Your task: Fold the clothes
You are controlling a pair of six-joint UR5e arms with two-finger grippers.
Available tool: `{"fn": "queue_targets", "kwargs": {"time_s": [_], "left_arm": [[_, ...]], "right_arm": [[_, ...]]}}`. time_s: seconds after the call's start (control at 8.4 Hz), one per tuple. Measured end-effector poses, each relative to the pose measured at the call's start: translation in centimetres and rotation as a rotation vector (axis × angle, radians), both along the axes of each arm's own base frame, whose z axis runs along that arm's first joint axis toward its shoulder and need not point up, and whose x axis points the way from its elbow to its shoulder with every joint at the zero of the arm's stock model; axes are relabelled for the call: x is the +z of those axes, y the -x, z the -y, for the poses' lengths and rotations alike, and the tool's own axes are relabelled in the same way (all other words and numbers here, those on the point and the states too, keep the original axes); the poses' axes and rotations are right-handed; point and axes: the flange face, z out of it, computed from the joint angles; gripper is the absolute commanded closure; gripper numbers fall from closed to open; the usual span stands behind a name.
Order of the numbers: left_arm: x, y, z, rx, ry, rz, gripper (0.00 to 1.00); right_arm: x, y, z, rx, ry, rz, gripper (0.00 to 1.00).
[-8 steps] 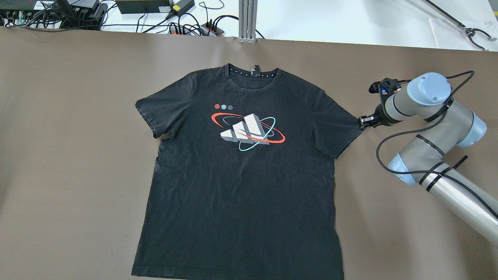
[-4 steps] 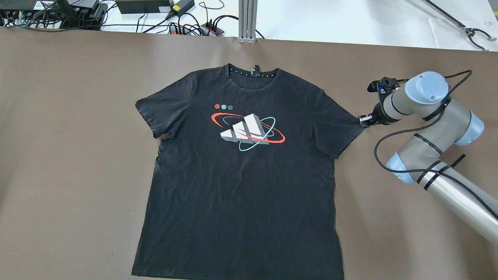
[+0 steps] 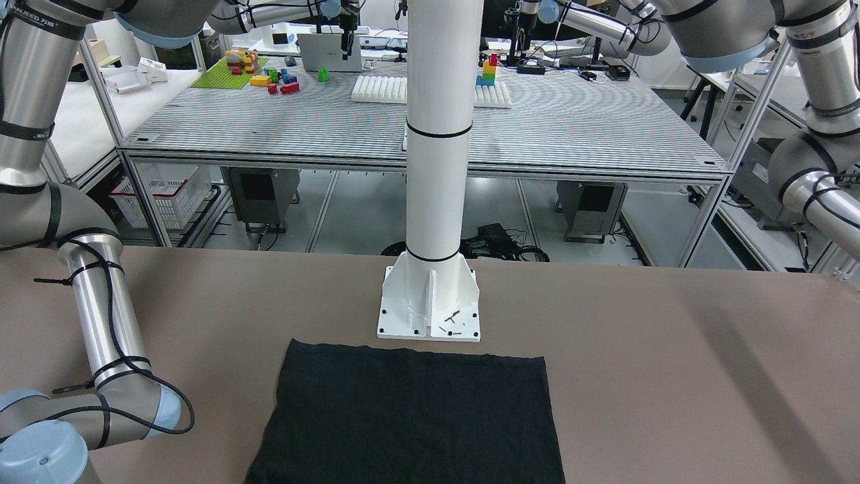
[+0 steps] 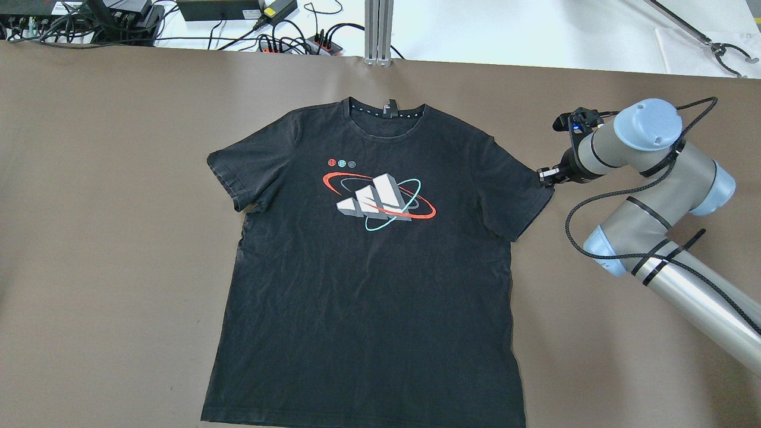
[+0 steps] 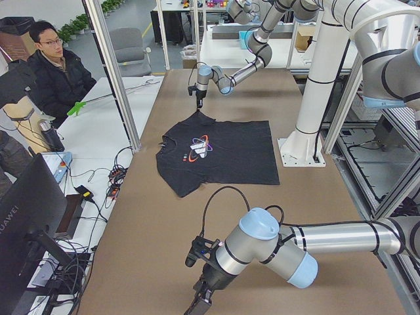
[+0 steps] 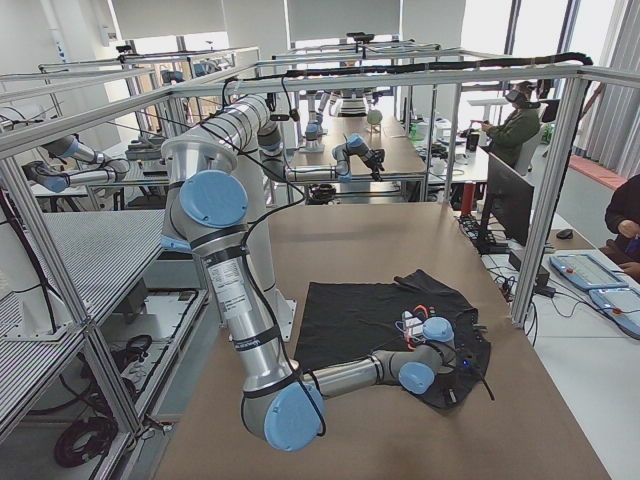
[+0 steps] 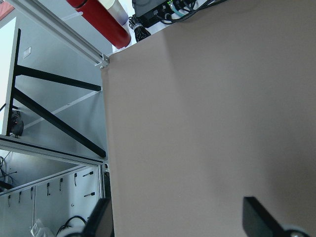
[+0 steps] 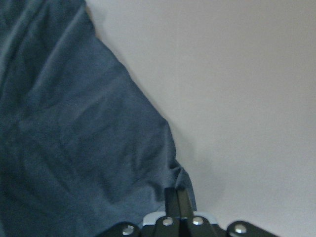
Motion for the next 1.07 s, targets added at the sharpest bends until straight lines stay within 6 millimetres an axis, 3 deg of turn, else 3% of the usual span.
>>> {"fn": "queue_targets", "kwargs": {"time_s": [0.24, 0.36, 0.6, 1.07], "left_arm": [[0.3, -0.1, -0.2, 0.002, 0.002, -0.001, 0.07], [0.4, -0.1, -0.2, 0.003, 0.003, -0.001, 0.06], [0.5, -0.2, -0.2, 0.003, 0.006, -0.001, 0.06], [0.5, -0.2, -0.3, 0.004, 0.007, -0.002, 0.06]], "right_arm": [[-4.9, 0.0, -1.7, 0.008, 0.017, 0.046, 1.00], [-7.3, 1.3, -3.1, 0.012, 0.047, 0.073, 1.00], [-11.0, 4.8, -3.9, 0.020, 0.094, 0.110, 1.00], [-13.8, 9.6, -0.7, 0.044, 0.132, 0.097, 1.00]]}}
